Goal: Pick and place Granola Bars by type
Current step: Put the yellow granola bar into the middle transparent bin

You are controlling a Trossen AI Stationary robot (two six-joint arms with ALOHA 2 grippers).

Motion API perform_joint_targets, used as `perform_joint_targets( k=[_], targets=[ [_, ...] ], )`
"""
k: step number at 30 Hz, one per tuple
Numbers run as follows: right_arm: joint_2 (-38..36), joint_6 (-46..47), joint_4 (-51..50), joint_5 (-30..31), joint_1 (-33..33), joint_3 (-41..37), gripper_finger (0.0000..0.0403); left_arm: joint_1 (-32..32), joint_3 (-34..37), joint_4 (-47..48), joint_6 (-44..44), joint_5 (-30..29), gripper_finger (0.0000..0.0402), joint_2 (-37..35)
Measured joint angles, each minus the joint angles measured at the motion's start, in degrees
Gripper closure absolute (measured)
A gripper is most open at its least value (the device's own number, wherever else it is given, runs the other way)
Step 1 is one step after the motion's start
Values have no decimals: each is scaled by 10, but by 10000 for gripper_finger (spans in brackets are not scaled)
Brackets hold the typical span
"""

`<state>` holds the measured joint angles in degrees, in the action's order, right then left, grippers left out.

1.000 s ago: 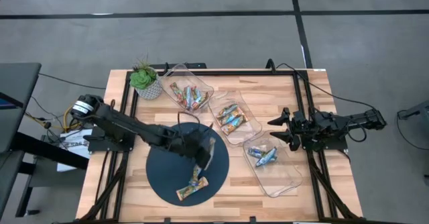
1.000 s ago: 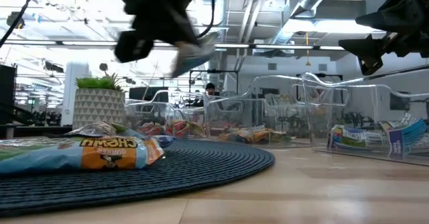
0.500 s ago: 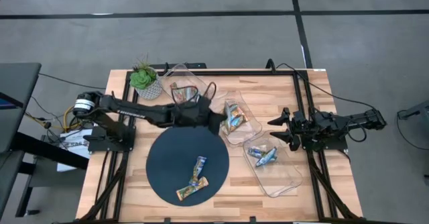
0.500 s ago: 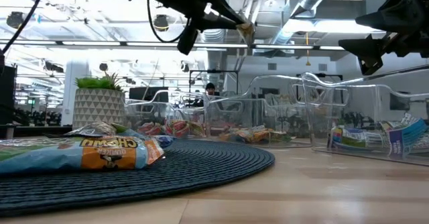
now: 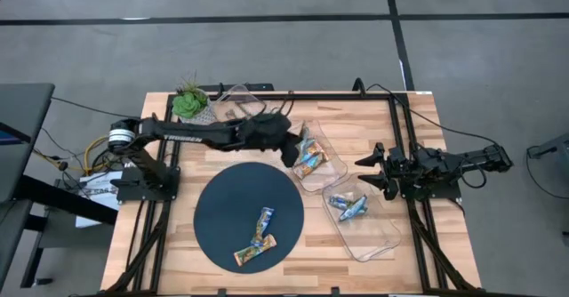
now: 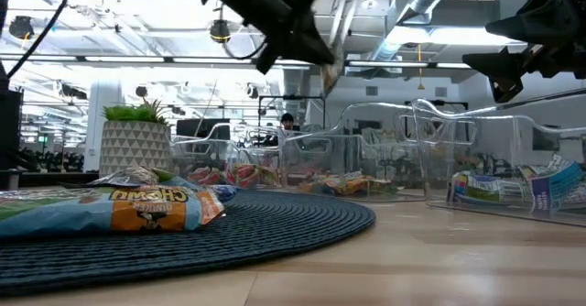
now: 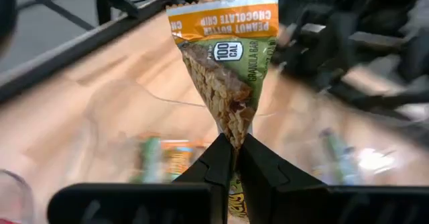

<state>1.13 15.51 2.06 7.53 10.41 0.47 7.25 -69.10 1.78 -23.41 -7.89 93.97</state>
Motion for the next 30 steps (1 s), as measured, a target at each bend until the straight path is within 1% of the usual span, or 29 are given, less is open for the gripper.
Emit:
perform_joint_targets(
  k=[4, 7, 10, 13, 20, 22, 24, 26, 30],
  targets=[
    [0, 0, 0, 0, 0, 0, 159, 10, -88, 98, 82, 2, 399, 56],
    [0, 0, 0, 0, 0, 0, 159, 14, -147, 161, 139, 13, 398, 101],
    [0, 0, 0, 0, 0, 0, 159, 14, -192, 203, 196, 24, 396, 143],
    [0, 0, 0, 0, 0, 0, 159, 15, -219, 234, 224, 26, 395, 174],
    [0, 0, 0, 0, 0, 0, 159, 21, -230, 283, 232, 32, 395, 226],
    [0, 0, 0, 0, 0, 0, 159, 24, -228, 299, 232, 31, 395, 232],
    [0, 0, 0, 0, 0, 0, 159, 26, -230, 292, 232, 30, 395, 240],
    [0, 0, 0, 1, 0, 0, 159, 30, -228, 312, 232, 33, 395, 242],
    [0, 0, 0, 0, 0, 0, 159, 32, -229, 305, 232, 38, 394, 243]
  ],
)
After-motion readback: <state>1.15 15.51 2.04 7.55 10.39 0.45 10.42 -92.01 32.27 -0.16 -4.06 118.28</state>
